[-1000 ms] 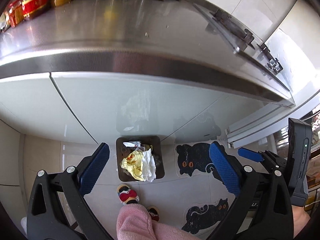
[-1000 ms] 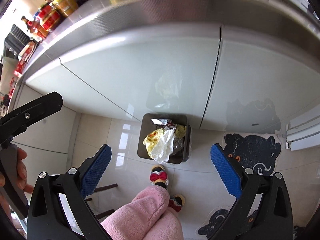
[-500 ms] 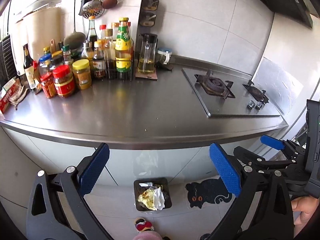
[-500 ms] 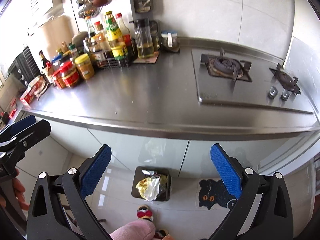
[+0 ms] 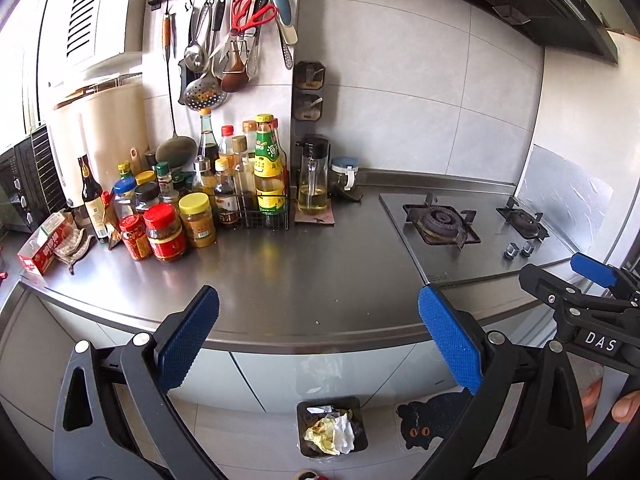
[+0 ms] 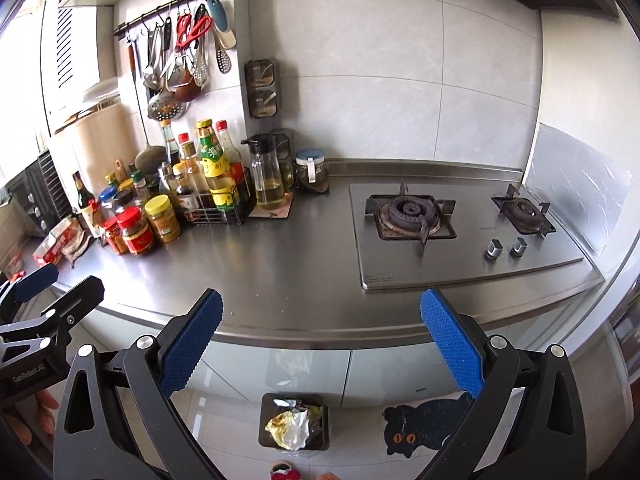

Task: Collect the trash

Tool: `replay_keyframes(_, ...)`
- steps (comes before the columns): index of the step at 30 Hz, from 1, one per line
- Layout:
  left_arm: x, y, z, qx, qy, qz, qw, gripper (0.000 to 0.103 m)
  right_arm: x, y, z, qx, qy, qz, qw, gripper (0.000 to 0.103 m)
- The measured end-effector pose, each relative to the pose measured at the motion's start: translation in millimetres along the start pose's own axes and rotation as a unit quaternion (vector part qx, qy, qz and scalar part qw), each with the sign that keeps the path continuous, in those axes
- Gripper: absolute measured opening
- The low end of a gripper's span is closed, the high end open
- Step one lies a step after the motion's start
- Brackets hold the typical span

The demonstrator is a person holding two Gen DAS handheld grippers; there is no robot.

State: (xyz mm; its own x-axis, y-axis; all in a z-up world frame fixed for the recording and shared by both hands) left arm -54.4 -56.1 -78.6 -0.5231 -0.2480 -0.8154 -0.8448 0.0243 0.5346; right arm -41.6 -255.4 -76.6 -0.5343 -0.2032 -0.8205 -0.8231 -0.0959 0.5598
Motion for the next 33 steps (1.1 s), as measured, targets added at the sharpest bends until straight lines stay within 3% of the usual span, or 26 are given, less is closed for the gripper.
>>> replay_keyframes(33, -29, 4, -4, -0.035, -0.007, -0.027, 0.999, 0.095, -23, 6, -10, 0.025, 0.006, -0.01, 1.0, 0.1)
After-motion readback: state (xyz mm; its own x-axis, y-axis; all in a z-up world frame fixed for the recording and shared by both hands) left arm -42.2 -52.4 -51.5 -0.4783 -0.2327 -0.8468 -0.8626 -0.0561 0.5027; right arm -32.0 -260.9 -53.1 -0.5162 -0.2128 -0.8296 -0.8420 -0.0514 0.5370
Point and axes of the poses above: each gripper's, at about its wrist camera, not at the fingertips, and y roughly against the way its jaws point, z to its left, x to its underside, the point moved 6 cm from there along -y, roughly the way its jaws point, and after that the axes turned 11 degrees about y, right-handed, at the moved point
